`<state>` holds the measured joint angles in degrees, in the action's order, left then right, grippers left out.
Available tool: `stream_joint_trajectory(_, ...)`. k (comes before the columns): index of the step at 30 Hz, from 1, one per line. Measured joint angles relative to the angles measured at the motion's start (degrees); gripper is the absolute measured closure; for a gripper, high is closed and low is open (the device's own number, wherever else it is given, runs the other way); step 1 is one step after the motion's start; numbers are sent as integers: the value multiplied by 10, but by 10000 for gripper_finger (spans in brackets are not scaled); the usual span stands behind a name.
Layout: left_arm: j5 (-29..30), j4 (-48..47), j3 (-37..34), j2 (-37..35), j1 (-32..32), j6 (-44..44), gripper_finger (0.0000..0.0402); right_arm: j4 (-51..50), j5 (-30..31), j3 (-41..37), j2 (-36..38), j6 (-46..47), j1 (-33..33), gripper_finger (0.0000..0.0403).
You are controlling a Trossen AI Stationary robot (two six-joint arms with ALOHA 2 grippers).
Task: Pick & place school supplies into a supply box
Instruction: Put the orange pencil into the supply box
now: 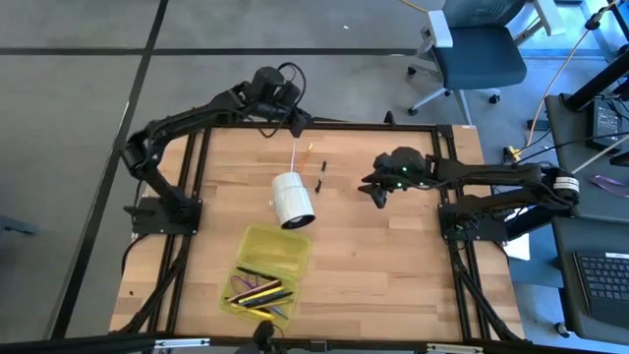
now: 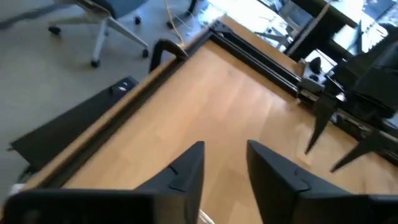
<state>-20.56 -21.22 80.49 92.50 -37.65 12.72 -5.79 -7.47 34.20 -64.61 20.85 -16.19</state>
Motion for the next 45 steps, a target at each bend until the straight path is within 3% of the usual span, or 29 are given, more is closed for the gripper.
stream_joint_trajectory(7, -12, -9, 5, 24, 3, -12, 199, 2, 3, -15, -1, 15, 0, 214)
stream_joint_trajectory(11, -12, -19, 5, 24, 4, -7, 170, 2, 3, -16, -1, 15, 0, 214)
stream_joint_trajectory(16, 34, -35, 26, 32, 4, 33, 172, 4, 4, -16, -1, 14, 0, 215)
stream_joint_trajectory(21, 119, -174, 99, 98, 20, 26, 187, 6, 5, -16, -1, 13, 0, 215)
stream_joint_trajectory(25, 138, -250, 168, 169, 29, 38, 195, 9, 5, -16, -1, 13, 0, 215)
stream_joint_trajectory(33, 166, -282, 258, 279, 31, 65, 199, 8, 5, -16, -1, 27, 0, 215)
stream_joint_trajectory(36, 194, -290, 266, 302, 31, 66, 199, 8, 5, -16, -1, 29, 0, 215)
stream_joint_trajectory(45, 203, -298, 267, 326, 40, 75, 199, 6, 5, -16, -1, 29, 0, 215)
